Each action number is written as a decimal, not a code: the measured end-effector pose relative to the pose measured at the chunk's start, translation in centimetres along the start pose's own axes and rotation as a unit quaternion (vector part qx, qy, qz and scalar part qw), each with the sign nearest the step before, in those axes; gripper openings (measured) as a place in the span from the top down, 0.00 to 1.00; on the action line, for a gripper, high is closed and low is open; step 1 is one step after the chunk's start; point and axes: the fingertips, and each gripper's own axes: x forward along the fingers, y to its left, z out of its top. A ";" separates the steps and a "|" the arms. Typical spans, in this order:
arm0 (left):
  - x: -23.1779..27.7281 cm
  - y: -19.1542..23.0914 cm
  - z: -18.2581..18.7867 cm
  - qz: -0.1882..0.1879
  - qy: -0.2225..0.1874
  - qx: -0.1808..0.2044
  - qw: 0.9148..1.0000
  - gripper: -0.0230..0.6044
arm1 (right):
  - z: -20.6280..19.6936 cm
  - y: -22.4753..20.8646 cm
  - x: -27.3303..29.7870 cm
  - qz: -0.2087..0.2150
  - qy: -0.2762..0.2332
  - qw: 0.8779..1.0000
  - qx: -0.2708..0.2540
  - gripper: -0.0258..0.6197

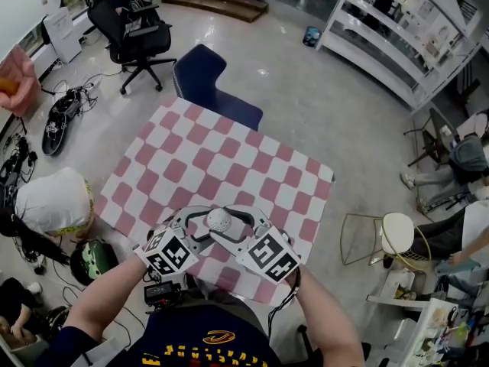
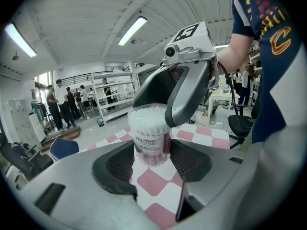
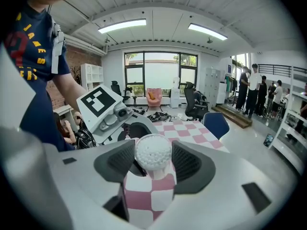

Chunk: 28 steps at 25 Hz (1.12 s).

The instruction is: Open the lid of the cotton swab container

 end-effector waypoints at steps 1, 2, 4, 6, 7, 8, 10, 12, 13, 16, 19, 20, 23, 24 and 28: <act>0.0 0.0 0.0 0.000 -0.001 0.000 1.000 0.59 | 0.0 0.0 0.0 0.002 -0.001 1.000 0.004 0.58; 0.0 0.0 0.0 -0.001 -0.002 -0.001 1.000 0.59 | 0.0 -0.1 0.0 0.003 -0.002 1.000 0.008 0.58; 0.0 0.0 0.1 -0.002 -0.004 -0.003 1.000 0.59 | 0.0 -0.2 -0.1 0.007 -0.004 1.000 0.018 0.58; 0.0 -0.1 0.1 -0.003 -0.006 -0.006 1.000 0.59 | 0.0 -0.2 -0.1 0.011 -0.007 0.999 0.030 0.58; -0.1 -0.1 0.1 -0.003 -0.007 -0.007 1.000 0.59 | 0.0 -0.2 -0.1 0.012 -0.008 0.999 0.035 0.58; -0.1 -0.2 0.1 -0.003 -0.006 -0.007 1.000 0.59 | 0.0 -0.2 -0.1 0.015 -0.009 0.999 0.042 0.58; -0.1 -0.3 0.0 -0.002 -0.005 -0.004 1.000 0.59 | 0.1 -0.1 -0.2 0.024 -0.017 0.997 0.067 0.58; -0.2 -0.4 -0.1 0.000 -0.004 -0.001 1.000 0.59 | 0.3 -0.2 -0.4 0.037 -0.030 0.993 0.108 0.58; -0.2 -0.4 0.0 0.000 -0.004 -0.002 1.000 0.59 | 0.4 -0.3 -0.4 0.043 -0.035 0.990 0.126 0.58; -0.2 -0.5 0.0 -0.002 -0.006 -0.003 1.000 0.59 | 0.5 -0.5 -0.6 0.058 -0.044 0.984 0.165 0.58; -0.2 -0.6 0.1 -0.004 -0.009 -0.006 1.000 0.59 | 0.6 -0.6 -0.9 0.074 -0.054 0.975 0.202 0.58; -0.2 -0.7 0.2 -0.004 -0.011 -0.006 1.000 0.59 | 0.7 -0.6 -1.0 0.081 -0.059 0.971 0.217 0.58; -0.4 -1.1 0.3 -0.007 -0.020 -0.010 1.000 0.59 | 1.0 -0.6 -1.4 0.108 -0.076 0.954 0.269 0.58; -0.5 -1.1 0.4 -0.007 -0.023 -0.012 1.000 0.59 | 1.1 -0.7 -1.5 0.113 -0.082 0.949 0.284 0.58; -0.5 -1.0 0.6 -0.006 -0.029 -0.019 0.999 0.59 | 1.8 -1.9 -2.1 0.086 -0.111 0.950 0.280 0.58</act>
